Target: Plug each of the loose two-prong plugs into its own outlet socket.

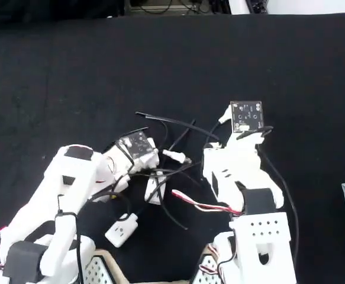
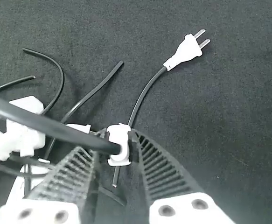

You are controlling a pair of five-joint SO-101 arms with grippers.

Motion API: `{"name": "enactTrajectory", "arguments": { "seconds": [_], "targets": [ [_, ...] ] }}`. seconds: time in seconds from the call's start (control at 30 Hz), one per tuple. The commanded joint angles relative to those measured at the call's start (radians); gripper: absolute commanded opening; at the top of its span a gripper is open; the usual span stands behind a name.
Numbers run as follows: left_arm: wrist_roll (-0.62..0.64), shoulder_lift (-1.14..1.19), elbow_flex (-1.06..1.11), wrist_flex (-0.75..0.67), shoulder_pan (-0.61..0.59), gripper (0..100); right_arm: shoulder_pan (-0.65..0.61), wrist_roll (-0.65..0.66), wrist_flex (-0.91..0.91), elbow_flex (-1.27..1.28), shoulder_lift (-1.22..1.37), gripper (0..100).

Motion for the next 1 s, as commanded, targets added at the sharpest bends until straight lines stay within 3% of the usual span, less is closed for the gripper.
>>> {"name": "enactTrajectory", "arguments": {
  "seconds": [0.0,0.3,0.5,0.7,0.97],
  "targets": [
    [0.170,-0.026,-0.065,-0.044,-0.071,3,0.012,-0.005,-0.009,-0.008,-0.005,1.4],
    [0.434,0.158,-0.205,-0.040,-0.082,3,0.012,-0.008,-0.009,-0.008,-0.005,1.4],
    [0.416,0.160,-0.197,0.026,-0.053,5,0.014,-0.008,-0.009,-0.008,-0.005,1.4],
    [0.416,-0.006,-0.176,0.144,-0.067,26,0.014,-0.003,-0.009,-0.008,-0.005,1.4],
    [0.256,-0.104,-0.111,0.132,-0.064,26,0.014,-0.002,-0.008,-0.007,-0.005,1.4]
  ]
}}
